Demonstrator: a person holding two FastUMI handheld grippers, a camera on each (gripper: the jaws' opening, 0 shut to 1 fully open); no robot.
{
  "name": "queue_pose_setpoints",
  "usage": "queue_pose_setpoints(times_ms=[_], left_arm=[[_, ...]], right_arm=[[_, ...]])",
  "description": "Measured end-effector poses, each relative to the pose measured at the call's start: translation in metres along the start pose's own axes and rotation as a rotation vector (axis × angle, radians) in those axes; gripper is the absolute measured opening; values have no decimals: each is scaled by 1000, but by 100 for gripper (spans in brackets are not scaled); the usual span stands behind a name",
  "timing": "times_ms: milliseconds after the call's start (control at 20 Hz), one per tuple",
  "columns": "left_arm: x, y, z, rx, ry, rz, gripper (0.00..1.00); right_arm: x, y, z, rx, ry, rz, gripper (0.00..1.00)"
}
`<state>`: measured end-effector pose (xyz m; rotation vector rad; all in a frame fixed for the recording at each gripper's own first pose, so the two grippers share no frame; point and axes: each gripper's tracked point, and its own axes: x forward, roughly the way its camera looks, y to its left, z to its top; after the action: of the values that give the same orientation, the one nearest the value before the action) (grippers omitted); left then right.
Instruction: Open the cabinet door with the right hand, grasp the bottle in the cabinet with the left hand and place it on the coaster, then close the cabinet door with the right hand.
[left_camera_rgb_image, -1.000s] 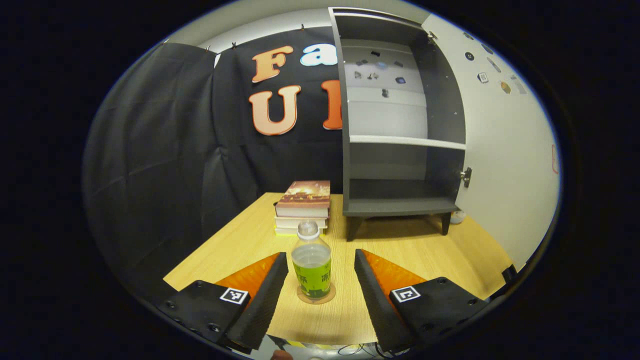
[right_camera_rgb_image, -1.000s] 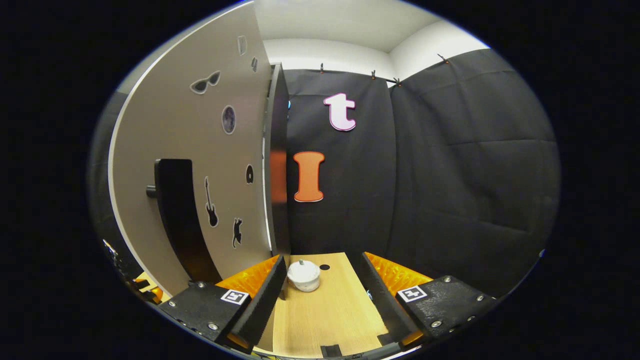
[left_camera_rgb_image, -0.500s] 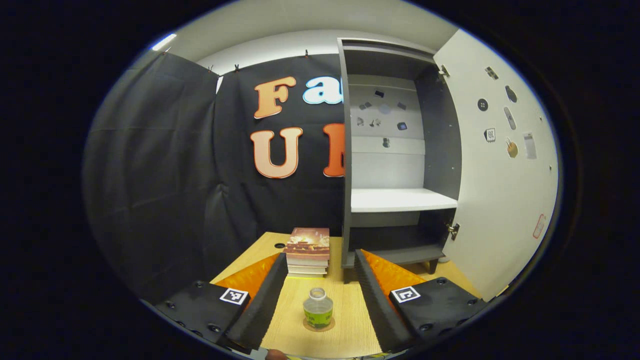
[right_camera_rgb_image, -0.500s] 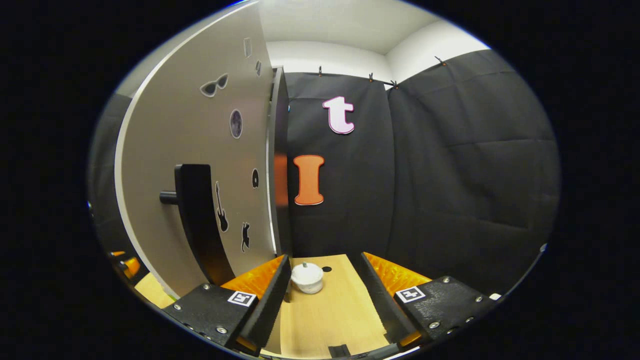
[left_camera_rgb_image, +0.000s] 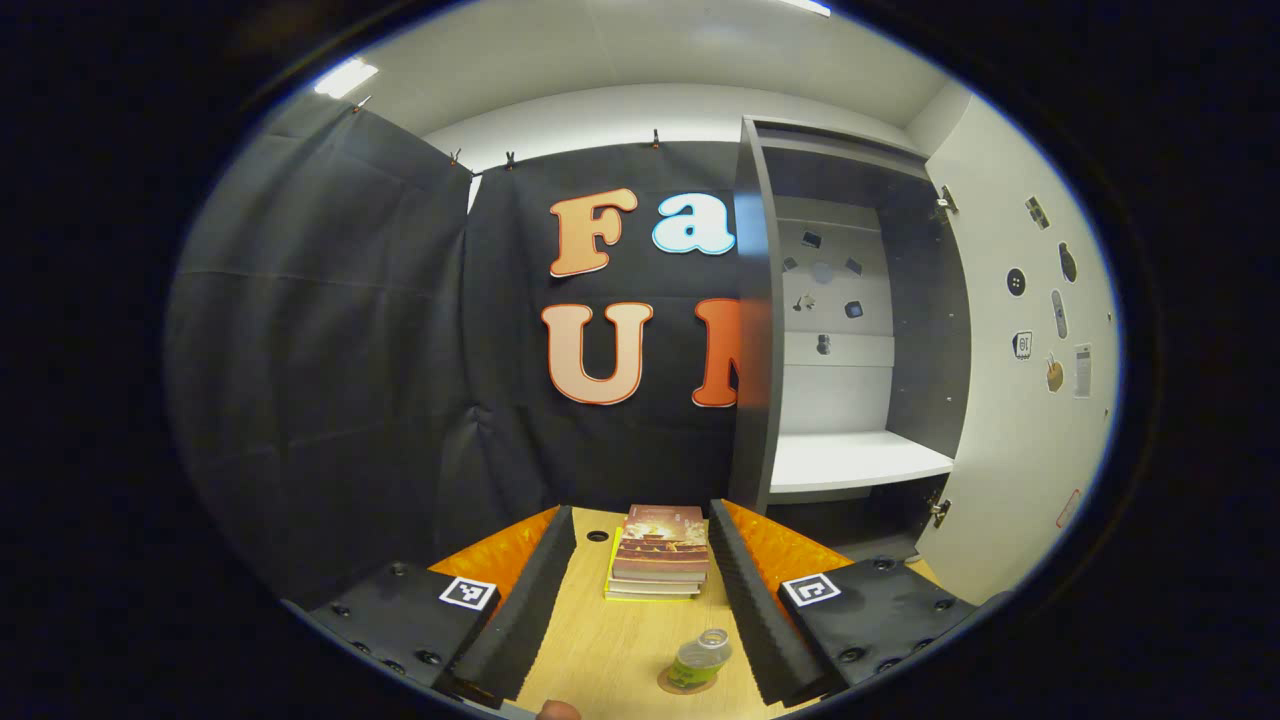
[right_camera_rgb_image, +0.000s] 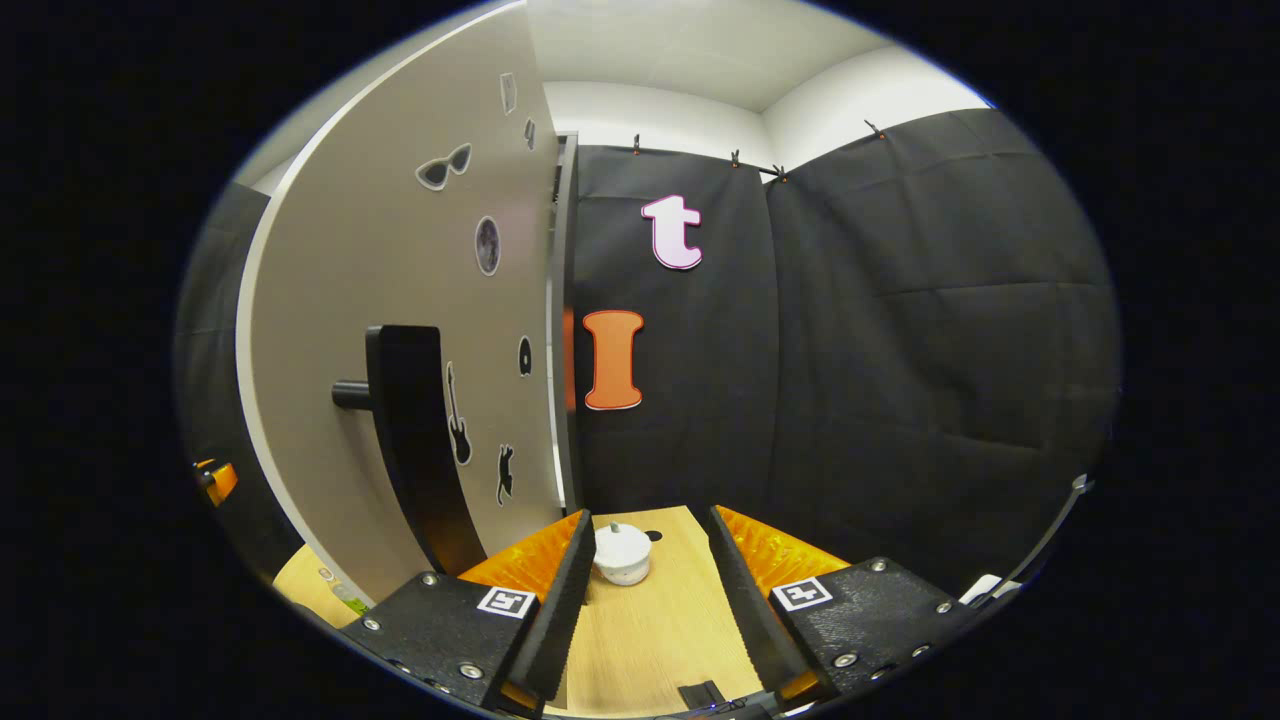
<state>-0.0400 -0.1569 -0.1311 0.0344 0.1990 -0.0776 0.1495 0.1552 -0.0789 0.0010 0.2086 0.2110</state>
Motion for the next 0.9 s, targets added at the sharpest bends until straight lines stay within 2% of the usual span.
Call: queue_pose_setpoints(times_ms=[100,200,450,600,700,750,900], left_arm=[[6,15,1,-11,4,-6,89],[13,34,5,-10,1,-9,89],[29,86,12,16,-13,0,89],[38,116,9,20,-10,9,89],[44,130,7,16,-13,11,88],[47,138,4,19,-13,15,89],[53,160,-1,29,-10,32,89]], right_arm=[[0,15,0,8,5,-7,82],[-1,31,0,16,7,-17,71],[-1,58,-4,101,22,-61,71],[-1,81,-1,99,9,-77,72],[1,105,2,82,2,-72,63],[3,116,2,81,2,-66,82],[8,144,-3,108,8,-39,81]])
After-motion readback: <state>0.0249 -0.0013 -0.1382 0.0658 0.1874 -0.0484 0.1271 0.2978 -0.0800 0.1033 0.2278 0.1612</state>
